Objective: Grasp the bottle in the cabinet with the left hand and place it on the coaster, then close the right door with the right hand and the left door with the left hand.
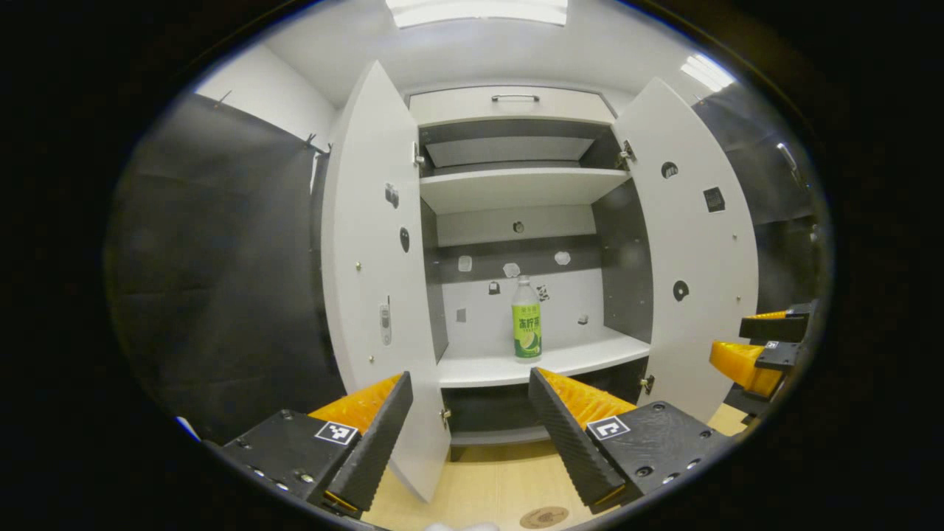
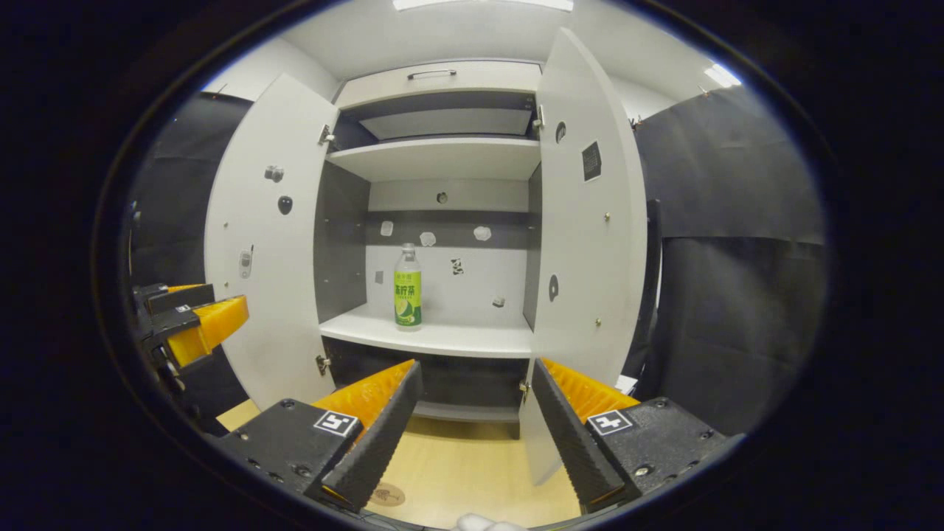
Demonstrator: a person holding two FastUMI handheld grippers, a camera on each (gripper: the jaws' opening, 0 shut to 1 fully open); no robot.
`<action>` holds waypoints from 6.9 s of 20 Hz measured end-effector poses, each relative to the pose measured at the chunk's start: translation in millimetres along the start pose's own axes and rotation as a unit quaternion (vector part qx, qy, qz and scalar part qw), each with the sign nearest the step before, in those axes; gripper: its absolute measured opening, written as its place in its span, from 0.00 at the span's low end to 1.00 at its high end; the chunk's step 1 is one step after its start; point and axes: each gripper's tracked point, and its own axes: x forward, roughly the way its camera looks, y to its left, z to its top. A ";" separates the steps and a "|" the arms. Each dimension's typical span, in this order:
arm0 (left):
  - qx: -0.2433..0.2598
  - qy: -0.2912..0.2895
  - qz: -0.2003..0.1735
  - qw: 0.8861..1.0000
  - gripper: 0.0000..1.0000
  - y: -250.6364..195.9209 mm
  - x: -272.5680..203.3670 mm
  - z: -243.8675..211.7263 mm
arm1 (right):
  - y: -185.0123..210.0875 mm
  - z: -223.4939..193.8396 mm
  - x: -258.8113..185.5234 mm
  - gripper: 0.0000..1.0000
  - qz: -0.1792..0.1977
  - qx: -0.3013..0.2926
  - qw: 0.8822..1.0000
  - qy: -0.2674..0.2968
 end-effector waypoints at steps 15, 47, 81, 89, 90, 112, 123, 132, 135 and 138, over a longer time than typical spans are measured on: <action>0.008 -0.063 -0.044 0.997 0.97 -54.5 188.3 50.6 | -7.1 15.4 -1.7 0.98 -0.022 0.003 0.999 0.025; -0.046 0.004 -0.057 0.997 0.74 -83.1 291.4 13.6 | -28.0 3.0 -18.3 0.98 -0.052 -0.004 0.997 0.050; -0.022 0.043 -0.207 0.977 0.75 -137.7 -9.6 -267.8 | -41.0 -63.9 -66.7 0.98 -0.057 -0.010 0.988 0.143; -0.016 0.062 -0.211 0.975 0.77 -139.3 -18.2 -309.2 | -37.1 -70.0 -68.3 0.99 -0.050 -0.012 0.987 0.154; -0.014 0.061 -0.210 0.976 0.77 -137.9 -18.9 -310.3 | -36.9 -70.0 -68.3 0.99 -0.050 -0.012 0.987 0.155; 0.011 -0.013 -0.204 0.979 0.98 -120.0 -5.4 -178.7 | -23.0 -67.7 -64.8 0.99 -0.038 -0.009 0.991 0.131; 0.000 -0.033 -0.144 0.989 0.99 -57.2 -38.8 -35.5 | -27.6 -53.7 -65.6 0.99 -0.049 0.023 0.996 0.072; -0.007 -0.002 -0.019 1.000 0.99 -4.5 -64.3 -10.8 | -151.6 -2.4 -38.7 0.98 -0.082 0.067 0.994 0.015; -0.009 0.016 0.031 0.999 0.99 -4.4 -73.4 -11.4 | -202.3 17.3 -23.7 0.98 -0.067 0.081 0.994 0.007; -0.020 0.025 0.060 0.998 0.98 -22.3 -80.8 -5.1 | -249.8 32.1 -1.8 0.99 -0.053 0.083 0.995 -0.001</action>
